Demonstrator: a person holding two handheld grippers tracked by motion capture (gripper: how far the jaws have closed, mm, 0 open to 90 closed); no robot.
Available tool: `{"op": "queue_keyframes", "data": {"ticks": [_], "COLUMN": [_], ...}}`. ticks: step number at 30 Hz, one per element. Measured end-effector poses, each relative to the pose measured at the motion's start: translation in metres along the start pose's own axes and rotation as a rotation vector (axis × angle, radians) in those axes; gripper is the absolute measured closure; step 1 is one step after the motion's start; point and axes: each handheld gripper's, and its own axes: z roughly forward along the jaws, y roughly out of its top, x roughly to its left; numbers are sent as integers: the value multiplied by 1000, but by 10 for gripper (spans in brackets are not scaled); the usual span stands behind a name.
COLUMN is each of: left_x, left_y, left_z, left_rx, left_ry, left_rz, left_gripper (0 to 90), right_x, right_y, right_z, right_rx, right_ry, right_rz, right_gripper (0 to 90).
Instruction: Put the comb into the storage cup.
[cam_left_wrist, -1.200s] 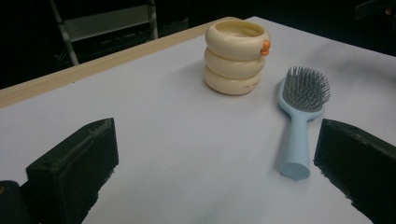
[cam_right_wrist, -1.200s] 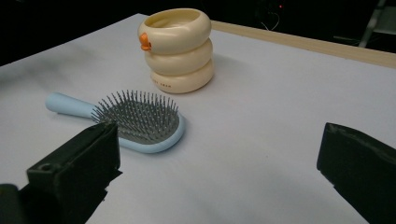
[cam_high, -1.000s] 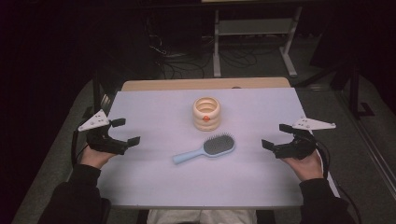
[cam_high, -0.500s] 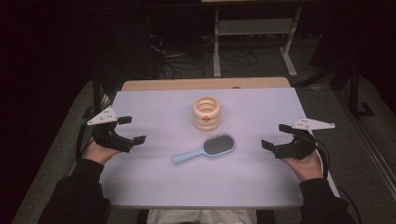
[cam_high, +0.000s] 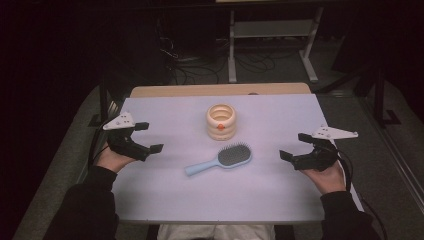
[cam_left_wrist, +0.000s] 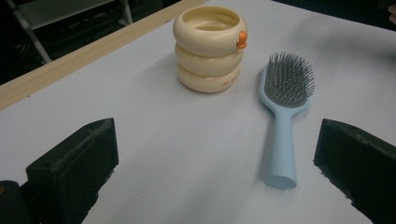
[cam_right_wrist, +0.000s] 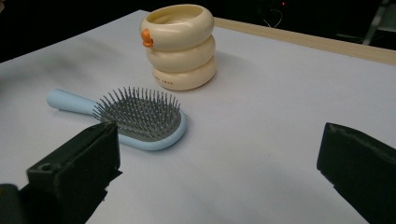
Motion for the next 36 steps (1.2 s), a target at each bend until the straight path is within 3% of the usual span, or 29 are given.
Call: {"op": "queue_keyframes", "data": {"ticks": [11,21,36], "left_x": [-7,-14,-20], "left_y": [9,15,14], "left_z": [17,30,53], "left_rx": [60,86,118], "left_ry": [-40,-68,-119], "left_rz": [36,58,63], "left_gripper": [0,0,0], "right_x": [0,0,0], "right_y": [0,0,-1], "right_z": [0,0,2], "right_rx": [-2,2,15], "right_ry": [-1,3,5], "right_rz": [1,0,-3], "right_gripper": [0,0,0]}}
